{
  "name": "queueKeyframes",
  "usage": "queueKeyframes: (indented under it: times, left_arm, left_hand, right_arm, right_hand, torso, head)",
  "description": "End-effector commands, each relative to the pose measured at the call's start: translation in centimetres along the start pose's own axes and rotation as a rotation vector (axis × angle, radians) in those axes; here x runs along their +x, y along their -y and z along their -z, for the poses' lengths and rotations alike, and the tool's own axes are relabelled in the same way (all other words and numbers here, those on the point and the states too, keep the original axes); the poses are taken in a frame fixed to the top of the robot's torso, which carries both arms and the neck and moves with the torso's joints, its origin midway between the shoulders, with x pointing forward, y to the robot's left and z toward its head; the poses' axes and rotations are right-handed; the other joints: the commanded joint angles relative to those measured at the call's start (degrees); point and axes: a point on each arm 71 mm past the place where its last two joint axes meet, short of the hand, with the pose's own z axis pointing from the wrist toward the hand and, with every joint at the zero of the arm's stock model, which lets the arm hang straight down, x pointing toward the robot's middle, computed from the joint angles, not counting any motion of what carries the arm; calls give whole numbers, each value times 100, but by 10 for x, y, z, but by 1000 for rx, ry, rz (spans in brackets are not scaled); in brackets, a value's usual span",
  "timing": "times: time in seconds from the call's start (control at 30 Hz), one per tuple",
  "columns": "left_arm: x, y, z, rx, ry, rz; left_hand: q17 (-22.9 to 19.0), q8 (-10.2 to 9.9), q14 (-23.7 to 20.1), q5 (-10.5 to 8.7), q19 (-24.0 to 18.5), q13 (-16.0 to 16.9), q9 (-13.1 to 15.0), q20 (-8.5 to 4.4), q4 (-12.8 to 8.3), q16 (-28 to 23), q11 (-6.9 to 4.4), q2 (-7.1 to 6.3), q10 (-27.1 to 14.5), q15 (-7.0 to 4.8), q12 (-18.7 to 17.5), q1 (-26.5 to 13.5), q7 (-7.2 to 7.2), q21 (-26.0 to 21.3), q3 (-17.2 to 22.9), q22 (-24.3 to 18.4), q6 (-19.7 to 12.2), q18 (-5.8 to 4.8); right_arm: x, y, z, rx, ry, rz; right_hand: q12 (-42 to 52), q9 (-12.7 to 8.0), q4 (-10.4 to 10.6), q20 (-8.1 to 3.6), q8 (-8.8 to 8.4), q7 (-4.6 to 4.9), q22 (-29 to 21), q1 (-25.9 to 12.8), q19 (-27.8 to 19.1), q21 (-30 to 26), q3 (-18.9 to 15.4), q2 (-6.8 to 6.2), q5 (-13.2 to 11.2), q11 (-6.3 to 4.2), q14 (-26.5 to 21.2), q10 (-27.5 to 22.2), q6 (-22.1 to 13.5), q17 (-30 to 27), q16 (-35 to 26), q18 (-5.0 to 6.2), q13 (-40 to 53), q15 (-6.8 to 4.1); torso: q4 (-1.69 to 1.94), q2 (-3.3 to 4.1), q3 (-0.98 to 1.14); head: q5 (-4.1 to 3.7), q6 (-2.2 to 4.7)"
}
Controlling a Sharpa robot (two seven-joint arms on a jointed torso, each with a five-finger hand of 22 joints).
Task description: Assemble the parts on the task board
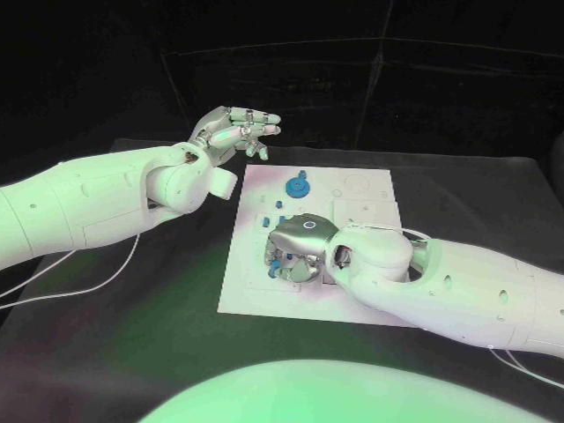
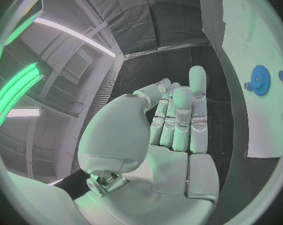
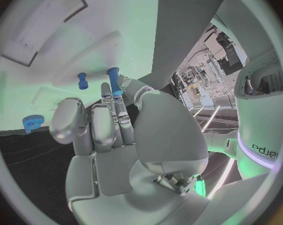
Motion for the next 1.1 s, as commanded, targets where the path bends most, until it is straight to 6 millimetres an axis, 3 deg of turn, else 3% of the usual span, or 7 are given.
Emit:
queueKeyframes:
  times: [0.03, 0.43, 1.1]
  left_arm:
    - [1, 1, 0, 4, -11, 9]
    - [0, 1, -1, 0, -11, 8]
    - [0, 1, -1, -3, -11, 8]
  left_hand:
    - [-6, 22, -53, 1, -46, -5, -8, -4, -29, -27, 25, -2, -9, 4, 26, 50, 41, -25, 5, -9, 10, 78]
    - [-35, 27, -62, 2, -50, -5, -9, -3, -31, -37, 24, 3, -14, 5, 35, 44, 40, -29, 1, -11, 8, 78]
    - [-39, 27, -64, 2, -51, -6, -9, -3, -35, -38, 23, 5, -15, 4, 36, 47, 39, -30, 2, -11, 7, 79]
  right_arm:
    - [-2, -2, 0, -9, 16, 4]
    - [-2, -3, 0, -23, 25, -36]
    - [-4, -1, 2, -13, 47, -48]
  right_hand:
    - [6, -8, 13, 28, -21, 9, -10, -59, -24, -40, -32, -19, 33, -14, 125, -57, -82, -12, -10, 77, -2, 44]
    - [116, -7, 66, -9, -19, -44, 10, -164, -13, -28, -189, -102, 76, -99, 128, 107, -414, -5, 7, 79, 28, -17]
    - [26, 0, 84, -27, -9, -38, -20, -185, -20, -47, -312, -141, 84, -81, 125, -39, -576, -27, 3, 80, 3, -17]
  torso:
    - [2, 1, 1]
    - [-1, 1, 4]
    - [0, 1, 3]
  head:
    - [4, 1]
    - [9, -11]
    - [-5, -9]
